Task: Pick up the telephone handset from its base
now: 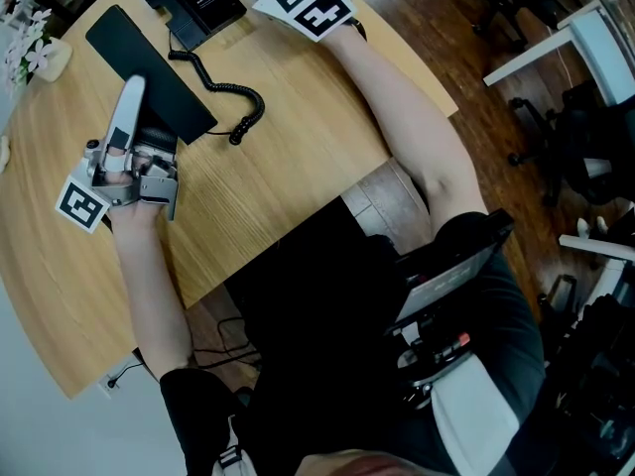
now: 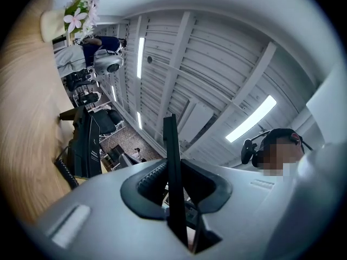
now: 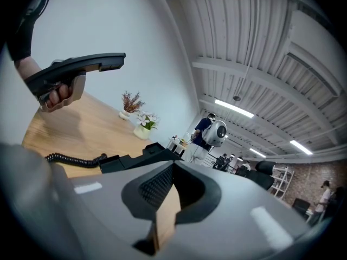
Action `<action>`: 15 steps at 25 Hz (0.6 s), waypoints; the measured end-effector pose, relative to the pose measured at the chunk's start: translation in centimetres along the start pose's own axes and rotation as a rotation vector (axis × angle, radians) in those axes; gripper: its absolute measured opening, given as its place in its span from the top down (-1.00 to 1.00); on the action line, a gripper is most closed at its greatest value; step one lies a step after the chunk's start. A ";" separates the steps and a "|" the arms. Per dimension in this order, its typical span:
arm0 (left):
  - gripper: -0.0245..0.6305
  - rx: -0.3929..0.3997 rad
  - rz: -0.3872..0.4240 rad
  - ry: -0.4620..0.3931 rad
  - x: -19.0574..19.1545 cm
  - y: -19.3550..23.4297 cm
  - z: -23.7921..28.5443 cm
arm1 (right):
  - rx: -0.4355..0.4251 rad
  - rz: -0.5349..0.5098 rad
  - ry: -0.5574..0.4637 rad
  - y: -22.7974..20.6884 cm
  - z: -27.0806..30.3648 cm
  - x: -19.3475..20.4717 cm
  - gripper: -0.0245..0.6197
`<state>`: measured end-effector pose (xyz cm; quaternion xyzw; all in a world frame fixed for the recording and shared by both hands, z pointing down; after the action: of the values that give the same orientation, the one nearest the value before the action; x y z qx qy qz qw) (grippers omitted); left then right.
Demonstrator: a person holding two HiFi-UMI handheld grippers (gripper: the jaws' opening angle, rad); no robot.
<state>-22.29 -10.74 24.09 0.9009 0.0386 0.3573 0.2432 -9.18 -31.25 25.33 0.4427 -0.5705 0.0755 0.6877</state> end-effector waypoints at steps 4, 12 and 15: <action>0.68 0.025 0.007 0.009 0.0 -0.3 0.5 | -0.017 -0.002 -0.002 0.3 0.6 0.1 0.91; 0.68 0.058 0.019 0.022 0.3 -0.4 1.2 | -0.024 -0.011 0.003 0.0 0.6 1.1 0.91; 0.68 0.038 0.034 0.045 0.3 -0.3 0.9 | -0.019 -0.012 0.010 -0.1 0.6 1.1 0.91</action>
<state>-21.46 -10.79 23.54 0.8976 0.0355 0.3807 0.2193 -9.19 -32.20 26.22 0.4390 -0.5653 0.0679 0.6951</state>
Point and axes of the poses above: the fingertips, and each gripper's own axes: z forward along the fingers, y to its left, x out of its underside, the point moved 5 cm from there along -z, backward along the fingers, and after that the axes turned 13 degrees about x, right-handed, at the moved point
